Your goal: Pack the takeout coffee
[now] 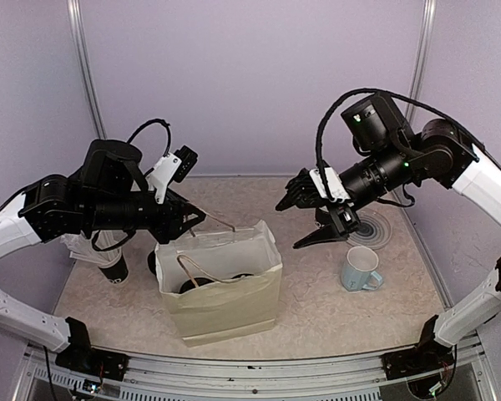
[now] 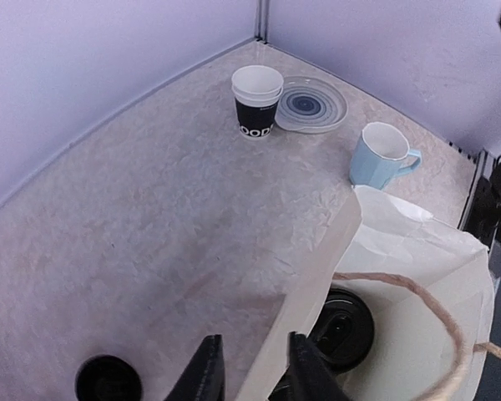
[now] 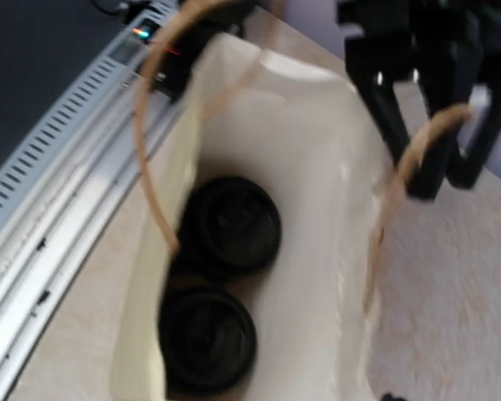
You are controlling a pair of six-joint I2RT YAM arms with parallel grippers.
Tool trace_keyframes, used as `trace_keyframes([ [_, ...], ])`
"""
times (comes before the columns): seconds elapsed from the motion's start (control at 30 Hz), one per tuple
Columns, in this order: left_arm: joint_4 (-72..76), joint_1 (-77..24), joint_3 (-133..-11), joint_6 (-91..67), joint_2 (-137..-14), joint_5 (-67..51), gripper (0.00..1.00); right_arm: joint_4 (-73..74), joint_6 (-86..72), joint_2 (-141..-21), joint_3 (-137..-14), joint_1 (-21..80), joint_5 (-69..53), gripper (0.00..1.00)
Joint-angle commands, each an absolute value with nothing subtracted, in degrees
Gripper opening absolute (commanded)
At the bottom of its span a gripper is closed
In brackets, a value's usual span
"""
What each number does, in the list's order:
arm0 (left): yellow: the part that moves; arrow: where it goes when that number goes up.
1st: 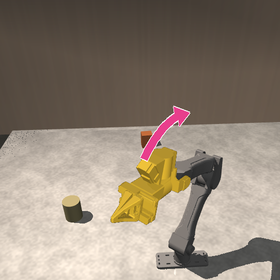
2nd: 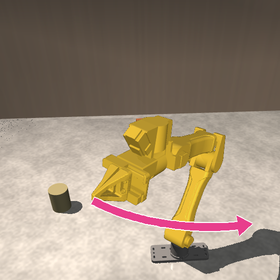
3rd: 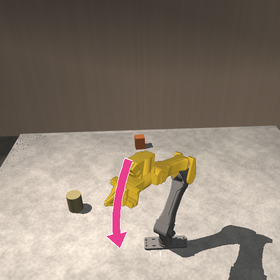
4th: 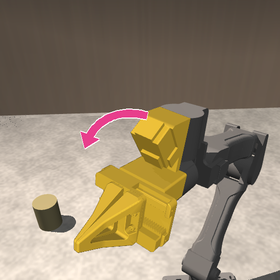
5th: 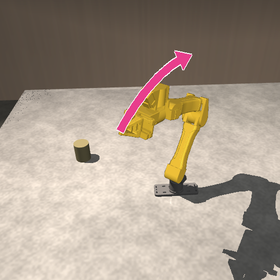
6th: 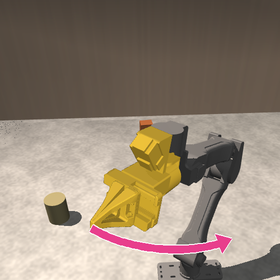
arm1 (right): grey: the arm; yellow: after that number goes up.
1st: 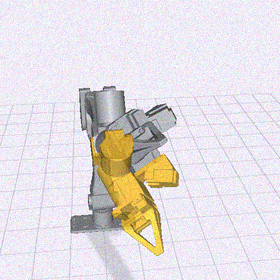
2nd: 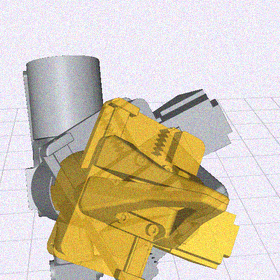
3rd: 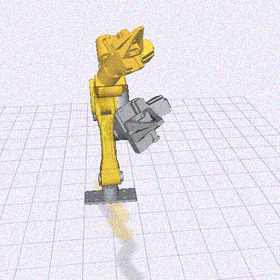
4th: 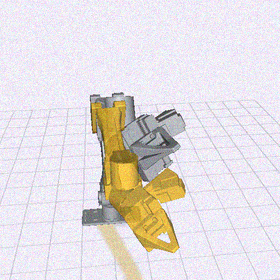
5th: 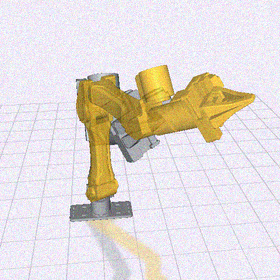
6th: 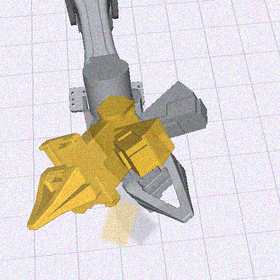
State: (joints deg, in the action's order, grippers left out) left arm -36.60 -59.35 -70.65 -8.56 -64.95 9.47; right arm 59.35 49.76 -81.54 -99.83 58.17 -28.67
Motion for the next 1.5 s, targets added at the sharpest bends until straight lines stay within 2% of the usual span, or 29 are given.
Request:
trace_keyframes([
  [0.0,-31.85,-58.97,-76.44,-4.31,-69.34,5.66,0.12,57.10,49.56,-79.76,-95.69,52.61,-31.13,0.66],
  [0.07,-31.15,-58.99,-78.11,-3.58,-70.91,4.59,0.00,55.87,49.72,-79.48,-94.18,48.87,-31.85,0.66],
  [0.4,-26.12,-59.76,-78.17,-3.18,-71.38,7.30,0.00,51.52,49.11,-82.84,-90.59,31.91,-41.85,0.65],
  [0.97,-29.87,-78.90,-70.33,-13.57,-64.89,18.77,0.00,50.90,47.21,-87.47,-90.18,31.03,-40.39,0.65],
  [1.47,-24.63,-87.49,-63.68,-19.71,-59.77,25.01,0.00,54.06,46.49,-92.33,-94.04,31.03,-41.43,0.65],
])
